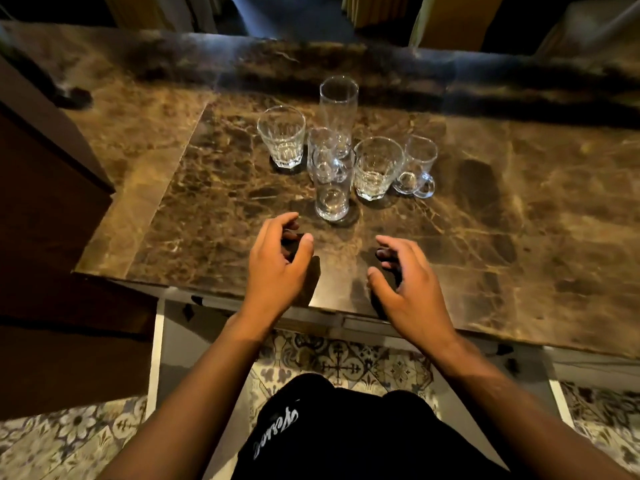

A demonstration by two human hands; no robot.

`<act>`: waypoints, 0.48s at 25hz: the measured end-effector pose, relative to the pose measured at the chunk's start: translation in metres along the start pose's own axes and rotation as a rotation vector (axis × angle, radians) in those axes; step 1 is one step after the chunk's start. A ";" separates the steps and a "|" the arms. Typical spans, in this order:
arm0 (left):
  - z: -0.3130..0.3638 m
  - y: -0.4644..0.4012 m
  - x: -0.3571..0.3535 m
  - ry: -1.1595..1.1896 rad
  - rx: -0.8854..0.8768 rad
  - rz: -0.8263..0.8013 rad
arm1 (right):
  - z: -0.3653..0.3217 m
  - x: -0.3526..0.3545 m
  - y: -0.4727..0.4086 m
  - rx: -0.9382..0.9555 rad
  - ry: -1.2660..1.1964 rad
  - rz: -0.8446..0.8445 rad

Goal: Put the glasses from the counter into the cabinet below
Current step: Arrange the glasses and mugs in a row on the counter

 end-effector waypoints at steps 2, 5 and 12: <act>-0.005 -0.021 0.005 0.024 -0.015 -0.034 | -0.006 -0.007 -0.017 -0.049 0.004 0.046; -0.015 -0.052 0.016 0.059 0.005 -0.031 | -0.018 -0.024 -0.036 -0.099 -0.001 0.073; -0.035 -0.102 0.031 0.118 0.043 0.010 | -0.035 -0.048 -0.066 -0.198 -0.058 0.139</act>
Point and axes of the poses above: each hand's wrist, its own y-axis away from the middle knuckle, its own x-axis out of the back of the hand, z = x × y, the point moved 3 cm from there along -y, towards the middle knuckle, and after that the axes turned 10 degrees about y, right-handed, at the moved point
